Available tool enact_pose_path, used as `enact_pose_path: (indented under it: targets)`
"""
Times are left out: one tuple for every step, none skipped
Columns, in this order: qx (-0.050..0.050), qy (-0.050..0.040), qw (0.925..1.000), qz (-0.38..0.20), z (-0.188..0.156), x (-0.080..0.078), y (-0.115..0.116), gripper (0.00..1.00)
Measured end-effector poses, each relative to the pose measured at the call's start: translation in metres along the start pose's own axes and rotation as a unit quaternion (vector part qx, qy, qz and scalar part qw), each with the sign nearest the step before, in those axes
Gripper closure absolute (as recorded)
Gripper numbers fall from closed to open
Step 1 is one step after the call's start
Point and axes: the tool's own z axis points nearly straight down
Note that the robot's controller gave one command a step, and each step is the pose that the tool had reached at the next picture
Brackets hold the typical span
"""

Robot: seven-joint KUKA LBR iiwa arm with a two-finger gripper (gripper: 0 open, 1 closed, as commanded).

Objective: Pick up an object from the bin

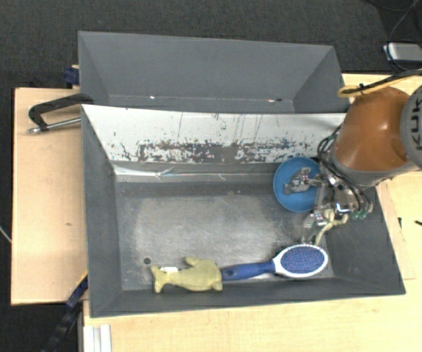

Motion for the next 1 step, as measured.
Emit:
enact_pose_path:
  targets:
    - [0.001,-0.0032,1.0000,-0.001,-0.0061,-0.0029,0.0006,1.00]
